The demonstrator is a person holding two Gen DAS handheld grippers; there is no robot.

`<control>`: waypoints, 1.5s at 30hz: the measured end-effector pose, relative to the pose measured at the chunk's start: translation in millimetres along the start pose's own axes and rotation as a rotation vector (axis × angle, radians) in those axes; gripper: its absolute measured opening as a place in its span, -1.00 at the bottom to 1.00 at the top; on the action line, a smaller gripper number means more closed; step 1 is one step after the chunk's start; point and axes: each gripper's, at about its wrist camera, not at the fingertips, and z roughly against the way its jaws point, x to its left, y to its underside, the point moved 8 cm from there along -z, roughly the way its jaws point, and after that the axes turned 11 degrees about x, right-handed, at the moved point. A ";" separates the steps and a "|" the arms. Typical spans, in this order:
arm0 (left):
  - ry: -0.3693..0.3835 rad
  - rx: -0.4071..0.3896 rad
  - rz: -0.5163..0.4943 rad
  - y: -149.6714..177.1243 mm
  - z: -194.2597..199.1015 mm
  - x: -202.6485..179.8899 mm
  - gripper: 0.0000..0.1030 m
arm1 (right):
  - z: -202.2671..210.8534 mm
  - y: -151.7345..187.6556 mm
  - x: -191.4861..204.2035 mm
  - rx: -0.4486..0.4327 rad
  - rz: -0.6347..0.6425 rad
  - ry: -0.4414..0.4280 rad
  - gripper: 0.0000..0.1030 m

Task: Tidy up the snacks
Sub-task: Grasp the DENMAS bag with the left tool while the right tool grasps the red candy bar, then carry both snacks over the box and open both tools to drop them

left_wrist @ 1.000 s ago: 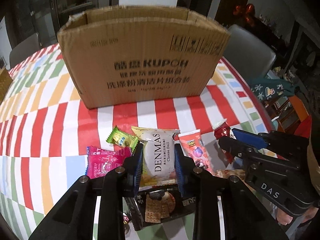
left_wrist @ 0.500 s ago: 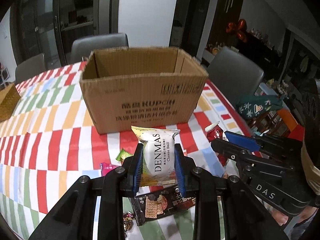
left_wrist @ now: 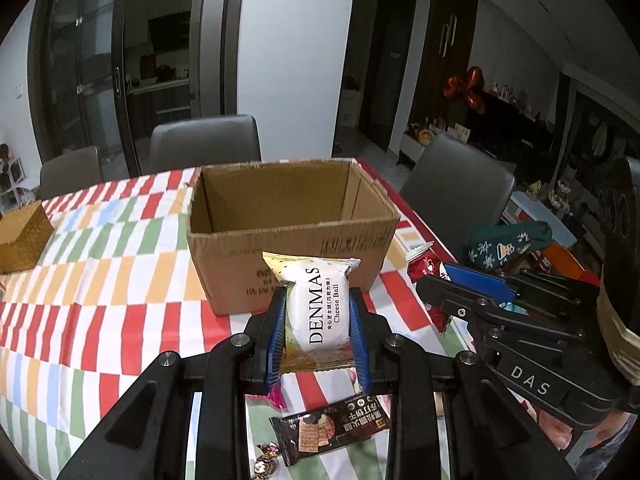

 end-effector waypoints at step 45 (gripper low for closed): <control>-0.049 -0.005 0.037 -111.9 -44.4 53.7 -0.43 | -43.1 -119.3 -20.3 -0.028 -0.014 0.054 -0.57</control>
